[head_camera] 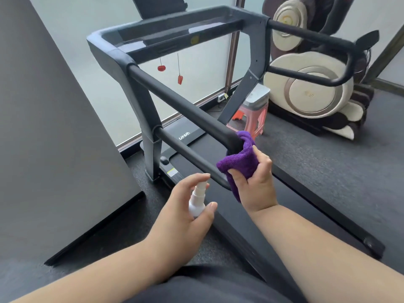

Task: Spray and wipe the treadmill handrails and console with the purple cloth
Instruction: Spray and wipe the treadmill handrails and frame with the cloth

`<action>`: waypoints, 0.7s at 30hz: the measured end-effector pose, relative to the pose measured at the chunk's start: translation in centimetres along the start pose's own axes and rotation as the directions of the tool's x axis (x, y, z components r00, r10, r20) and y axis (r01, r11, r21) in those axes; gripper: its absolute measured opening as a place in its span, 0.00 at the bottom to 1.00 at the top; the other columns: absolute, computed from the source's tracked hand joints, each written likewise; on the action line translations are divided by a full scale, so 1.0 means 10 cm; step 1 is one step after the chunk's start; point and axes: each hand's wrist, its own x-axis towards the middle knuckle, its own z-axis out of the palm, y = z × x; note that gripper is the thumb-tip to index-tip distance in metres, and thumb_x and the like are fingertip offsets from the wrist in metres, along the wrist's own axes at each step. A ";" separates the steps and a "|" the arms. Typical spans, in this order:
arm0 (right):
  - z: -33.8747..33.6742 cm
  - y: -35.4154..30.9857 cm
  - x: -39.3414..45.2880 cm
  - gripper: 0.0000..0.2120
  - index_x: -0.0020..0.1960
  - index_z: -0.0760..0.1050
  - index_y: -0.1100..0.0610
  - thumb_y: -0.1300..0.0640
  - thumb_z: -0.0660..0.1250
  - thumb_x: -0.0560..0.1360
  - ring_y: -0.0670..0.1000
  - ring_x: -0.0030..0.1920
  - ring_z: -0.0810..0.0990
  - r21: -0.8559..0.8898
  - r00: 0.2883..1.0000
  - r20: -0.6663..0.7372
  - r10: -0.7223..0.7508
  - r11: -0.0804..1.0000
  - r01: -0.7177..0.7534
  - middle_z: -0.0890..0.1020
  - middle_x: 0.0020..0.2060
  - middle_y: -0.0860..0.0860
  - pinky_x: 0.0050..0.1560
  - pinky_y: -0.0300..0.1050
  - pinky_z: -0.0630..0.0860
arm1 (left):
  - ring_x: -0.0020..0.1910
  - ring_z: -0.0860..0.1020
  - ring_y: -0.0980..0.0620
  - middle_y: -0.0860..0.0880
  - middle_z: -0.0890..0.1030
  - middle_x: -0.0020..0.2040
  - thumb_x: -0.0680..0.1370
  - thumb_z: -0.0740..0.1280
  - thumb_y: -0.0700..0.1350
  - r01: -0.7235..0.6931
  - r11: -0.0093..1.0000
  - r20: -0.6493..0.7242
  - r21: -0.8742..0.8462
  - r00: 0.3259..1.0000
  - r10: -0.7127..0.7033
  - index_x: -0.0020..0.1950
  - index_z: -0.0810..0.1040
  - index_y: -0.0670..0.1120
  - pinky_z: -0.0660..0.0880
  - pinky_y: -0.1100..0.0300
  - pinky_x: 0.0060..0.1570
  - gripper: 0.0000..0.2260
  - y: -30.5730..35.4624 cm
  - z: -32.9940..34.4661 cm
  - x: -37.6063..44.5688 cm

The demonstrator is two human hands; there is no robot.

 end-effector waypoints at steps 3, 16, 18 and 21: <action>-0.08 0.08 -0.15 0.33 0.70 0.59 0.48 0.46 0.73 0.73 0.41 0.63 0.71 0.005 0.996 0.071 0.054 0.999 -0.054 0.70 0.65 0.50 0.65 0.31 0.65 | 0.38 0.77 0.60 0.61 0.76 0.60 0.76 0.71 0.49 -0.014 1.000 -0.009 0.020 1.000 0.014 0.63 0.68 0.71 0.73 0.67 0.38 0.23 0.05 0.01 -0.05; -0.04 -0.53 0.53 0.28 0.72 0.66 0.49 0.47 0.71 0.75 0.49 0.66 0.72 -0.092 0.996 0.067 -0.064 0.993 0.070 0.74 0.65 0.50 0.65 0.41 0.66 | 0.46 0.78 0.60 0.64 0.76 0.59 0.76 0.71 0.49 -0.036 0.999 -0.014 0.028 0.999 0.036 0.64 0.68 0.70 0.73 0.72 0.40 0.23 0.20 0.03 -0.22; -0.04 -0.43 0.40 0.28 0.70 0.65 0.49 0.45 0.70 0.74 0.51 0.65 0.73 -0.056 0.998 0.016 -0.055 0.997 0.056 0.74 0.64 0.49 0.65 0.44 0.69 | 0.53 0.77 0.61 0.65 0.75 0.59 0.76 0.72 0.48 -0.038 0.998 -0.013 0.047 0.999 0.039 0.64 0.68 0.70 0.71 0.75 0.45 0.24 0.20 0.03 -0.23; -0.04 -0.22 0.16 0.30 0.69 0.63 0.52 0.44 0.70 0.72 0.56 0.64 0.74 -0.072 0.994 -0.022 -0.107 0.992 0.105 0.74 0.63 0.57 0.64 0.44 0.69 | 0.58 0.75 0.63 0.65 0.75 0.59 0.76 0.71 0.49 -0.055 0.996 -0.008 0.071 0.998 0.056 0.64 0.68 0.70 0.69 0.75 0.50 0.23 0.21 0.03 -0.22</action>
